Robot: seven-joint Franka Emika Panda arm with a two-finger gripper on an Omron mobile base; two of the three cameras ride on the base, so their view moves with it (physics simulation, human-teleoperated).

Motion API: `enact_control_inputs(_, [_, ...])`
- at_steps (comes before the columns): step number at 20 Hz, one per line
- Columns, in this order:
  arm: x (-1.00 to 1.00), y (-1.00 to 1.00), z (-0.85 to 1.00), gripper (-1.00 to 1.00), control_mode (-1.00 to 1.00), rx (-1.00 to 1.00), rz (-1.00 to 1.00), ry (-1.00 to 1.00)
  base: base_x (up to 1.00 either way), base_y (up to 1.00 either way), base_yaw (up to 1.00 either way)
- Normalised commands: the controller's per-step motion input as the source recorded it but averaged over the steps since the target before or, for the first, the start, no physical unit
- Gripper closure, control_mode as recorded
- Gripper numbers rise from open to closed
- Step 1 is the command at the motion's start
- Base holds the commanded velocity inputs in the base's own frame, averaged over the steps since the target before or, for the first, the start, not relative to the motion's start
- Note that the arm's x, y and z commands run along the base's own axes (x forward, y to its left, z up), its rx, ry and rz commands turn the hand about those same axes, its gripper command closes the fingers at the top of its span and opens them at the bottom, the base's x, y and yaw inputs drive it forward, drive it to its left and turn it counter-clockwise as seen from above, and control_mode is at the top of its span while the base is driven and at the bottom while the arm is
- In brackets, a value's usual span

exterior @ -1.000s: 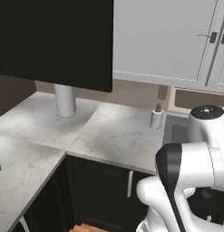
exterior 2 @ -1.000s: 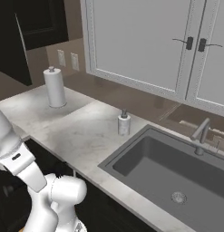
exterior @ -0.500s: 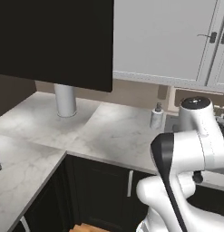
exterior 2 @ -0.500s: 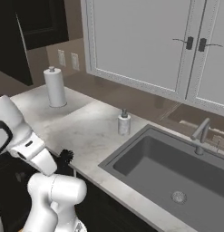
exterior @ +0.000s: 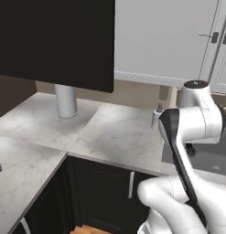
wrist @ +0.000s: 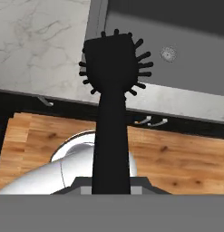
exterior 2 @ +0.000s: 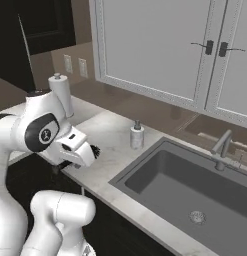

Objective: Locate and retrieve the dish brush and soap dispenser from the cabinet. Place them next to the sink.

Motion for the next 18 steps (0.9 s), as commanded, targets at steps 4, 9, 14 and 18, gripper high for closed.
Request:
enact_control_inputs(4, [1.00, -0.21, -0.01, 1.00, -1.00, 0.20, 0.08, 0.05, 0.00, 0.00, 0.00])
enact_control_inputs(9, [0.87, 0.00, -0.22, 1.00, -1.00, 0.09, 0.10, 0.12, 0.00, 0.00, 0.00])
enact_control_inputs(14, [1.00, -0.01, -0.35, 1.00, -1.00, 0.01, 0.04, 0.08, 0.00, 0.00, 0.00])
enact_control_inputs(18, [0.84, 0.00, -0.54, 1.00, -1.00, -0.04, 0.00, 0.04, 0.00, 0.00, 0.00])
